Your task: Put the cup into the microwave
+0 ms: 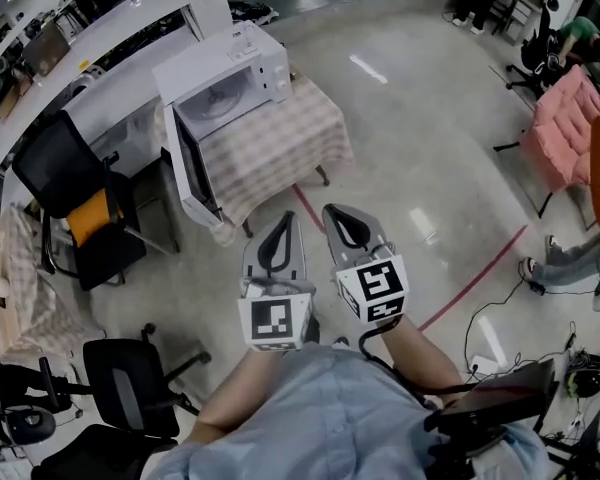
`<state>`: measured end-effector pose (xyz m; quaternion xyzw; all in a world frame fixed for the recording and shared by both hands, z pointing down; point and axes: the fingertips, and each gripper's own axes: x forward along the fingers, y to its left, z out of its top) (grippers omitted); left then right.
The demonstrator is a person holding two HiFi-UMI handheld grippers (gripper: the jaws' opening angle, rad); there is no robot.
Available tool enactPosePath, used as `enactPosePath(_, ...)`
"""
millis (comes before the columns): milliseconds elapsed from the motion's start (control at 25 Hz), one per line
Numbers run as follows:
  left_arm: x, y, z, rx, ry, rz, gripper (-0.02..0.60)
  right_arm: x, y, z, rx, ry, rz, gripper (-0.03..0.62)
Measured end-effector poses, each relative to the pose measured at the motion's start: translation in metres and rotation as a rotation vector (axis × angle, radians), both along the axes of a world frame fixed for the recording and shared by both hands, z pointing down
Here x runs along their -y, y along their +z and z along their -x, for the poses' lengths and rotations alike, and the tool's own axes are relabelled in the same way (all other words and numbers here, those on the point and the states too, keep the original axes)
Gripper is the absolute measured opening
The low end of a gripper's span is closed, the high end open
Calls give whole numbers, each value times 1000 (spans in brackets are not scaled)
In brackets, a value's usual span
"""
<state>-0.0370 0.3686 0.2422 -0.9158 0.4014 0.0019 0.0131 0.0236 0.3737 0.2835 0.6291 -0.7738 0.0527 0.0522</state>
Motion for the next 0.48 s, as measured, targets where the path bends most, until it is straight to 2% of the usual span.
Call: enactPosePath(480,119,-14,10,-32,4,-15,8,119,-18,11,25,-14,-29,2)
